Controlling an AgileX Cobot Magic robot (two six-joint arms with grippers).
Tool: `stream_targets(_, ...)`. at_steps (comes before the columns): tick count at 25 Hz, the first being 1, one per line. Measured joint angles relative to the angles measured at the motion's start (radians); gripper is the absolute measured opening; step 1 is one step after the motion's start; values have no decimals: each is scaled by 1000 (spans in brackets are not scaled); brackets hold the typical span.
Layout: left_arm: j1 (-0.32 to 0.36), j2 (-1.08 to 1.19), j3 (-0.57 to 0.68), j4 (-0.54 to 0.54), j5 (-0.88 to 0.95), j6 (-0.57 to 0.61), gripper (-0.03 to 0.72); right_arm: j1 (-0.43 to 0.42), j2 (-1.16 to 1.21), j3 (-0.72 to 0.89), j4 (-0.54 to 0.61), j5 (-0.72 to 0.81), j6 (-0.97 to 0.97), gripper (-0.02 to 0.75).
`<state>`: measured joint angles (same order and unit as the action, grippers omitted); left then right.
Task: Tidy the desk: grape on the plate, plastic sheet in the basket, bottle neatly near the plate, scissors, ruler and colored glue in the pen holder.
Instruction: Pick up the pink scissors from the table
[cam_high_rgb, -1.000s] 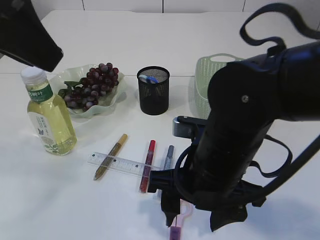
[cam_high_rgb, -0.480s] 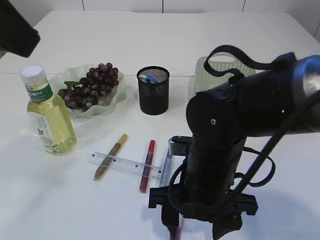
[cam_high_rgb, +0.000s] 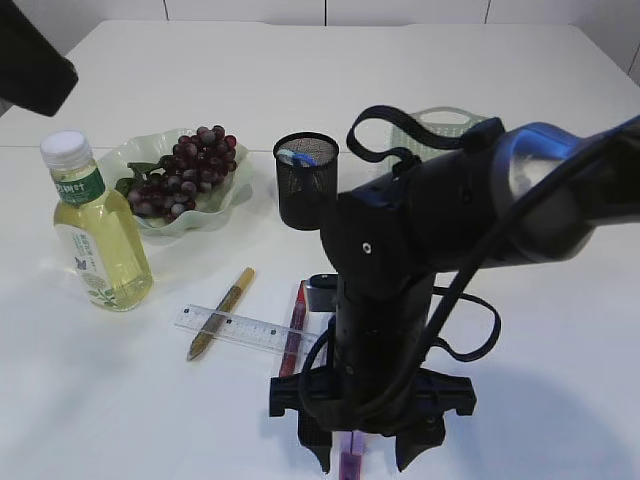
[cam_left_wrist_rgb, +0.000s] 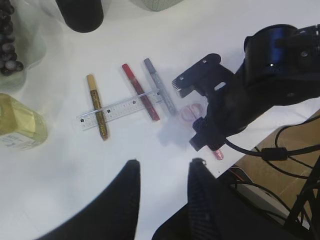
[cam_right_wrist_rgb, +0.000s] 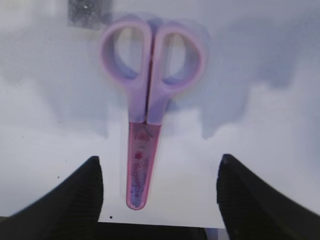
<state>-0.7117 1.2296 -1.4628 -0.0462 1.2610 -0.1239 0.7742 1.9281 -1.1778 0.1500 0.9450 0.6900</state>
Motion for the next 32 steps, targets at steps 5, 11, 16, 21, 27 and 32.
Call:
stream_targets(5, 0, 0, 0, 0, 0, 0, 241, 4, 19, -15, 0, 4, 0, 527)
stream_targets(11, 0, 0, 0, 0, 0, 8, 241, 4, 59, -17, 16, 4, 2, 523)
stream_targets(16, 0, 0, 0, 2, 0, 10, 241, 4, 72, -43, 15, 0, 4, 523)
stream_targets(21, 0, 0, 0, 3, 0, 10, 241, 4, 72, -50, 14, -8, 40, 523)
stream_targets(27, 0, 0, 0, 17, 0, 12, 241, 4, 72, -50, 14, -8, 86, 522)
stream_targets(32, 0, 0, 0, 26, 0, 12, 241, 4, 72, -50, 14, -8, 90, 522)
